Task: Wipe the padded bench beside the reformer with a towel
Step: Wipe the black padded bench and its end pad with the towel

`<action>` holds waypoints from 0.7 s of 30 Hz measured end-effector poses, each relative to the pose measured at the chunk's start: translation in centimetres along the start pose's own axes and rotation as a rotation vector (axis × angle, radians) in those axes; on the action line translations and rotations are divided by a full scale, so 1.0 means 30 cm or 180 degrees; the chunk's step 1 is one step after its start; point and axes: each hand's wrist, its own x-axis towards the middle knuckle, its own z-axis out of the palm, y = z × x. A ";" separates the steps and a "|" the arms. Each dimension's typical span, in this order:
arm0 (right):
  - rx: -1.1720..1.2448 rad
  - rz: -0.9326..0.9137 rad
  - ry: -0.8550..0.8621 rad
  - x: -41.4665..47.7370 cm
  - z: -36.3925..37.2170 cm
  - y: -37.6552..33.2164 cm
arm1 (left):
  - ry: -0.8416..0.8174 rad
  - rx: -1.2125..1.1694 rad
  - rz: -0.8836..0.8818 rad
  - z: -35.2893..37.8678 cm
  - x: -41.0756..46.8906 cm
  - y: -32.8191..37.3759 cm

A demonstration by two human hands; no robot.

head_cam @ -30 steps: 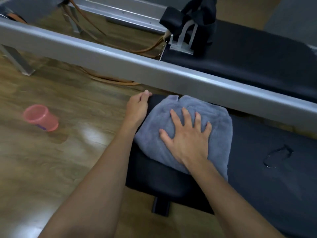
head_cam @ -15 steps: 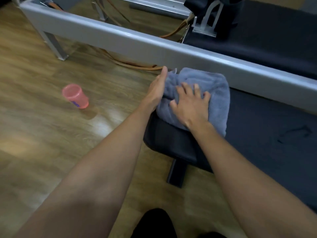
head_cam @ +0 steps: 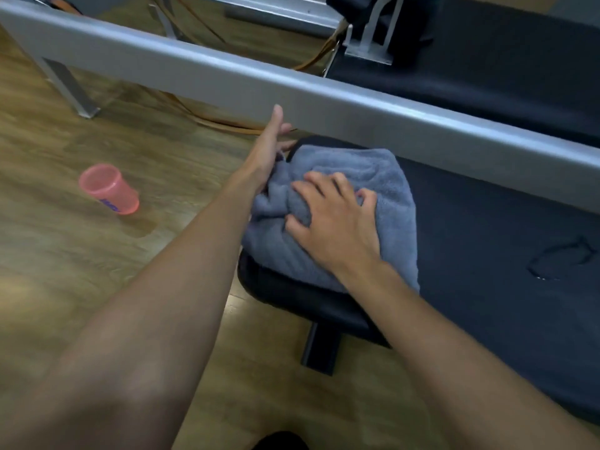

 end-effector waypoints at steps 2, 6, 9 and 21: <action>0.0022 0.0186 -0.0004 0.137 0.012 0.086 | -0.0014 -0.0291 -0.0089 0.024 0.031 -0.003; -0.0061 0.0704 -0.0163 0.389 0.049 0.192 | 0.0149 0.0340 0.0298 0.046 0.094 -0.029; -0.0113 0.0976 -0.0222 0.437 0.043 0.183 | 0.0438 0.1135 0.0659 0.045 0.080 -0.049; -0.0269 0.0786 -0.0229 -0.153 -0.073 0.029 | 0.0544 0.2694 0.1407 0.071 -0.034 -0.049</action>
